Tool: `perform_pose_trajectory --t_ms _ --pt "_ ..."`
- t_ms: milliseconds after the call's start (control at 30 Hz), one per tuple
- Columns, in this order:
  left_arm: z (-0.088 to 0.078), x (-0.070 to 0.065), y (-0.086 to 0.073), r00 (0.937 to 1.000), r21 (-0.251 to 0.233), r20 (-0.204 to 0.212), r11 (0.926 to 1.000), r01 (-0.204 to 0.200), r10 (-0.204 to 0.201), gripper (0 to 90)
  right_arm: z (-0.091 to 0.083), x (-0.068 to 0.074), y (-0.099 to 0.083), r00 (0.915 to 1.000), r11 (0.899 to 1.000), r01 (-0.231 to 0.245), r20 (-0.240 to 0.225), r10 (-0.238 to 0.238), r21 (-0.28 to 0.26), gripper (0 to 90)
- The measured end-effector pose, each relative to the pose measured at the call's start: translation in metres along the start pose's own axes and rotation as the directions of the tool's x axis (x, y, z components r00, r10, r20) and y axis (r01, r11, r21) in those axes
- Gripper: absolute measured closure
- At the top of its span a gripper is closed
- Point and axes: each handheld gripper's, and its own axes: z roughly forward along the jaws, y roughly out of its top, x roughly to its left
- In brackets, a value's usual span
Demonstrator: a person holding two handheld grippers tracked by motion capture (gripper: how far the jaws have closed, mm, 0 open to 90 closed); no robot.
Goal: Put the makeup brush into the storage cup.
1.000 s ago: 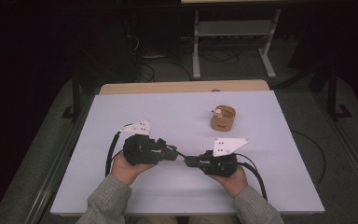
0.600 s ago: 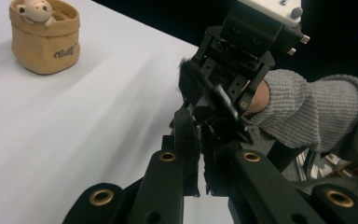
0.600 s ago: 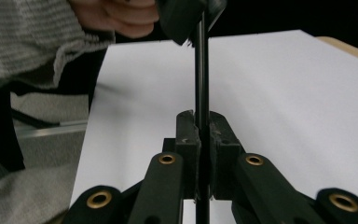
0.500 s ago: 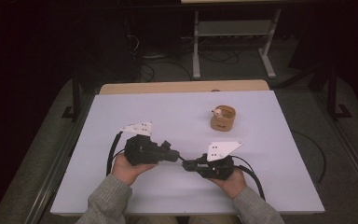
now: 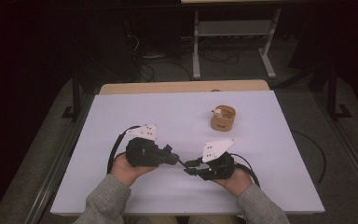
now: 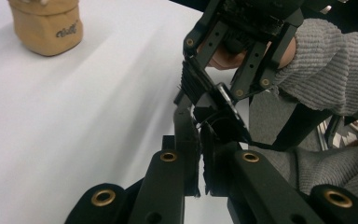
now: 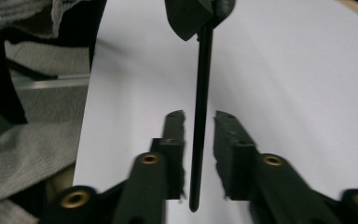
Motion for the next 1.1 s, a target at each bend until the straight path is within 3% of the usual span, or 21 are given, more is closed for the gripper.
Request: perform_pose_trajectory --t_ms 67,133,267,333,700,833,900,1000,1100 --pt "0.002 -0.002 0.001 0.9999 0.008 -0.003 0.9998 -0.017 0.017 85.4 0.001 0.001 0.001 1.0 1.0 0.002 -0.001 -0.002 0.006 83.8" --pt "0.002 -0.003 0.002 0.9998 -0.003 -0.011 0.9999 -0.013 0.013 84.7 0.001 0.0 -0.001 0.9996 1.0 -0.026 -0.013 0.026 -0.004 84.6" --pt "-0.001 -0.001 0.002 0.9997 -0.055 0.009 0.9982 0.023 -0.022 80.0 0.004 0.001 -0.012 0.9923 0.986 -0.122 -0.035 0.119 -0.11 84.9" --pt "-0.003 -0.001 0.003 0.9996 -0.063 0.01 0.9977 0.025 -0.025 79.7 0.007 0.003 -0.016 0.9895 0.98 -0.144 -0.029 0.142 -0.134 84.9" --pt "0.0 -0.002 0.001 1.0 -0.022 0.001 0.9997 0.007 -0.007 85.3 0.017 0.007 -0.014 0.9917 0.988 -0.128 -0.025 0.126 -0.084 83.3" --pt "0.002 -0.002 0.003 0.9999 0.014 -0.009 0.9998 -0.011 0.011 85.3 0.017 0.008 -0.006 0.9929 0.992 -0.119 -0.011 0.118 -0.045 67.3" --pt "0.005 -0.005 0.004 0.9997 0.035 -0.018 0.9992 -0.018 0.019 85.3 0.013 0.007 0.0 0.9957 0.995 -0.093 -0.006 0.092 -0.033 67.2" --pt "0.008 -0.005 0.006 0.9988 0.051 -0.018 0.9977 -0.045 0.046 85.4 0.008 0.008 0.009 0.9959 0.995 -0.089 -0.016 0.089 -0.034 69.8" --pt "0.011 -0.008 0.008 0.9978 0.075 -0.029 0.9956 -0.057 0.06 85.3 0.007 0.007 0.015 0.997 0.997 -0.077 -0.015 0.076 -0.002 74.1"
